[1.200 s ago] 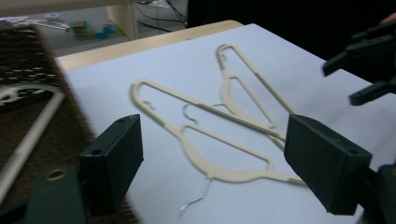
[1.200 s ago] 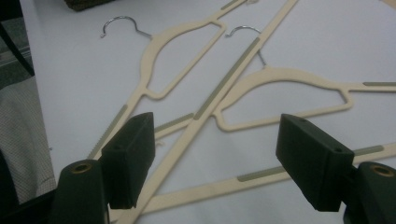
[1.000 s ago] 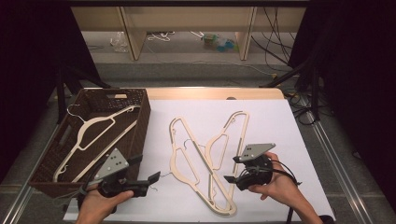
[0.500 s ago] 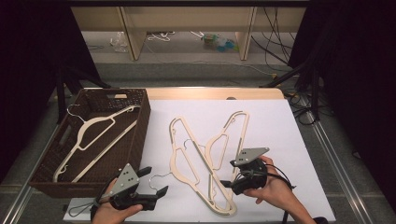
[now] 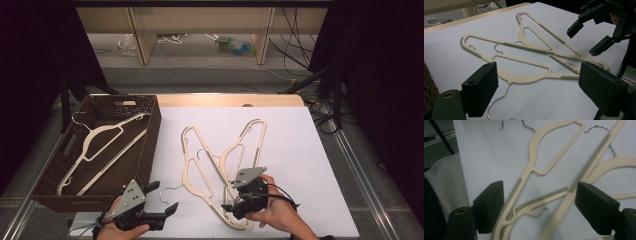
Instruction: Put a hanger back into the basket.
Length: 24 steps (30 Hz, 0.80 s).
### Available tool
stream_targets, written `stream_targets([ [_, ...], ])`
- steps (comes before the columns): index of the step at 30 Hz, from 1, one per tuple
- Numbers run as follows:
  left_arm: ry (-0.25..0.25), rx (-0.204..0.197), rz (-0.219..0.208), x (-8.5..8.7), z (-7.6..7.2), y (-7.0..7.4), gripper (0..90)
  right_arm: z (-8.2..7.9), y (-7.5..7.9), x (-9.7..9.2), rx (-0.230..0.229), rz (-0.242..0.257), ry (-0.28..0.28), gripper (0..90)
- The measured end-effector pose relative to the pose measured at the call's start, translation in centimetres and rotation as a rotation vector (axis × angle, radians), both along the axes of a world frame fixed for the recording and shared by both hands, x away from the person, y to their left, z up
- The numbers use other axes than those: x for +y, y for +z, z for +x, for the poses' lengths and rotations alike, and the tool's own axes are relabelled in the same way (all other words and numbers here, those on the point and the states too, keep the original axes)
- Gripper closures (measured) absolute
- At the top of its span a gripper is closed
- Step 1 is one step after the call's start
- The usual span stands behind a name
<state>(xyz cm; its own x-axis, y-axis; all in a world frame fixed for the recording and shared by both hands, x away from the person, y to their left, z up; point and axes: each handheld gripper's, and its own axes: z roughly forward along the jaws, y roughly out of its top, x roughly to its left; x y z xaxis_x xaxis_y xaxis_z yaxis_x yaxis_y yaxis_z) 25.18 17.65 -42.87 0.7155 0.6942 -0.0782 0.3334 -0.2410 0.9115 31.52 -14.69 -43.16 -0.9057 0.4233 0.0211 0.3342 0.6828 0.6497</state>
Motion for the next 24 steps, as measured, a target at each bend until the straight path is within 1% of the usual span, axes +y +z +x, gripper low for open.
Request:
stream_targets([
  [1, 0.002, -0.006, 0.004, 0.0, 0.0, 0.0, 16.2, -0.1, -0.2, 0.5, -0.005, 0.001, 0.004, 24.9],
  [2, 0.003, -0.006, 0.011, 0.1, 0.0, 0.1, 16.2, -0.2, -0.4, 1.0, 0.000, -0.010, 0.015, 25.5],
  [3, -0.001, -0.009, 0.001, 0.1, 0.1, 0.0, 16.2, -0.2, -0.6, 1.4, 0.003, -0.015, 0.020, 26.2],
  [4, 0.006, -0.008, 0.018, 0.2, 0.2, 0.0, 16.2, -0.2, -0.8, 1.8, -0.002, -0.032, 0.032, 27.7],
  [6, 0.011, 0.000, 0.008, 0.2, 0.3, -0.1, 16.2, -0.1, -1.4, 2.6, 0.018, -0.060, 0.037, 28.7],
  [7, 0.017, 0.000, 0.014, 0.2, 0.3, -0.1, 16.2, 0.0, -1.8, 3.1, 0.034, -0.079, 0.042, 30.9],
  [8, 0.022, 0.002, 0.010, 0.2, 0.3, -0.1, 16.2, 0.1, -2.2, 3.6, 0.040, -0.114, 0.046, 33.7],
  [9, 0.011, -0.009, 0.021, 0.3, 0.4, -0.1, 16.2, 0.2, -2.4, 3.9, 0.036, -0.132, 0.055, 33.9],
  [10, 0.015, -0.002, 0.011, 0.2, 0.4, -0.1, 16.2, 0.2, -2.6, 4.2, 0.048, -0.148, 0.058, 34.8],
  [13, 0.019, 0.002, 0.010, 0.2, 0.4, -0.2, 16.2, 0.3, -3.0, 5.0, 0.080, -0.149, 0.059, 40.2],
  [17, 0.018, 0.002, 0.014, 0.3, 0.4, -0.2, 16.2, 0.2, -3.5, 5.9, 0.112, -0.201, 0.066, 47.9],
  [19, 0.017, -0.002, 0.018, 0.3, 0.5, -0.2, 16.3, 0.1, -3.7, 6.2, 0.116, -0.222, 0.077, 49.7],
  [20, 0.018, 0.002, 0.015, 0.3, 0.5, -0.2, 16.3, 0.1, -3.7, 6.3, 0.105, -0.239, 0.079, 52.3],
  [21, 0.017, 0.004, 0.010, 0.3, 0.6, -0.3, 16.2, 0.1, -3.7, 6.4, 0.099, -0.251, 0.082, 52.7],
  [23, 0.021, 0.005, 0.016, 0.3, 0.6, -0.3, 16.3, 0.1, -3.6, 6.5, 0.107, -0.261, 0.090, 53.9],
  [24, 0.021, 0.005, 0.018, 0.3, 0.6, -0.3, 16.3, 0.1, -3.5, 6.6, 0.100, -0.271, 0.088, 55.6],
])
